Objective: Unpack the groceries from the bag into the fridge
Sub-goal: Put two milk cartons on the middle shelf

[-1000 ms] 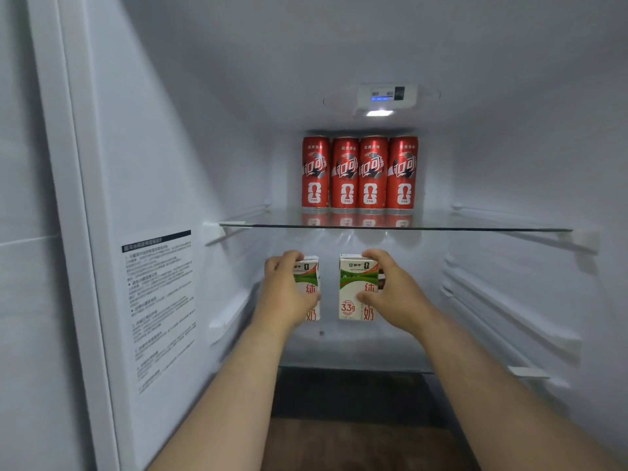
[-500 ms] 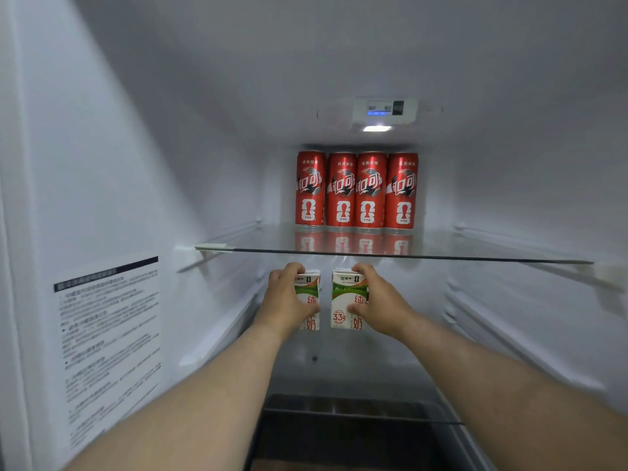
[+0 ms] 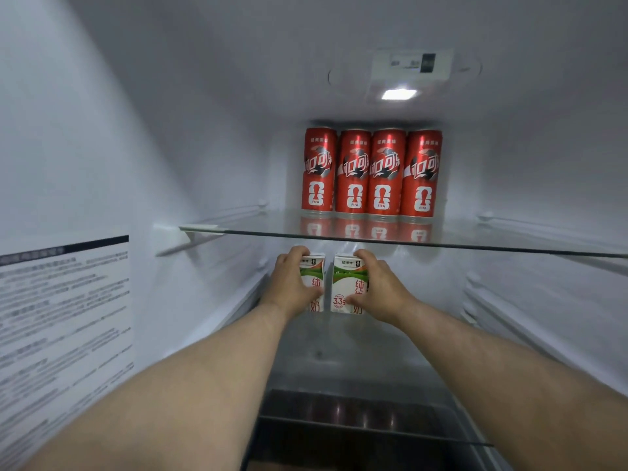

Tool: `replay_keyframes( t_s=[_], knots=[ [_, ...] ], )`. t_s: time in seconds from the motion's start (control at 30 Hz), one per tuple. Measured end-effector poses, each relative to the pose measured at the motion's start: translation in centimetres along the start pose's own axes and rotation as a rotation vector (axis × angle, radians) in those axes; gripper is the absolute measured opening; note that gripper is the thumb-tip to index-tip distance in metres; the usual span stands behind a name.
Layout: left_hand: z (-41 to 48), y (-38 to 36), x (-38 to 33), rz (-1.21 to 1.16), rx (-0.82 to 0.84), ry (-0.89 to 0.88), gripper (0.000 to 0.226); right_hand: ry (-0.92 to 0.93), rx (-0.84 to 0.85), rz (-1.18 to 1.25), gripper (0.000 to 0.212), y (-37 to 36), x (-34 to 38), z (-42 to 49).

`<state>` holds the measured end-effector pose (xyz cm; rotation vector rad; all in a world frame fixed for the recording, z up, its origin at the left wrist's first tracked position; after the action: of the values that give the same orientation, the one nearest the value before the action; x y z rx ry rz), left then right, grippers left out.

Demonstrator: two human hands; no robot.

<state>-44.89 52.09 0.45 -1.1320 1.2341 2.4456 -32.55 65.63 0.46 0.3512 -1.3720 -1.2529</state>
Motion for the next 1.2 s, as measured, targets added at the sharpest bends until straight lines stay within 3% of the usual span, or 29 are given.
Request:
replay_keyframes(
  t_s=[0.83,1.2],
  knots=[
    [1.9,-1.3,1.7,0.001,-0.036,-0.004,0.070,-0.042,-0.025,-0.081,0.085,-0.5,0.1,1.2],
    [1.3,-0.7,1.7,-0.042,-0.086,0.001,0.057,-0.043,-0.025,-0.059,0.086,-1.2,1.2,1.4]
  ],
)
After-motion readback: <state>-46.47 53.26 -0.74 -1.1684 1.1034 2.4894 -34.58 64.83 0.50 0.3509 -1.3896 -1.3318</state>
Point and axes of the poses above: each hand's wrist, its own z-axis towards the middle knuckle, its own y-axis out of the back of the hand, x = y × z, the point moved 3 cm from there along z, towards the middle knuckle, and after that the axes turned 15 degrees about x, right-handed, at the moved point
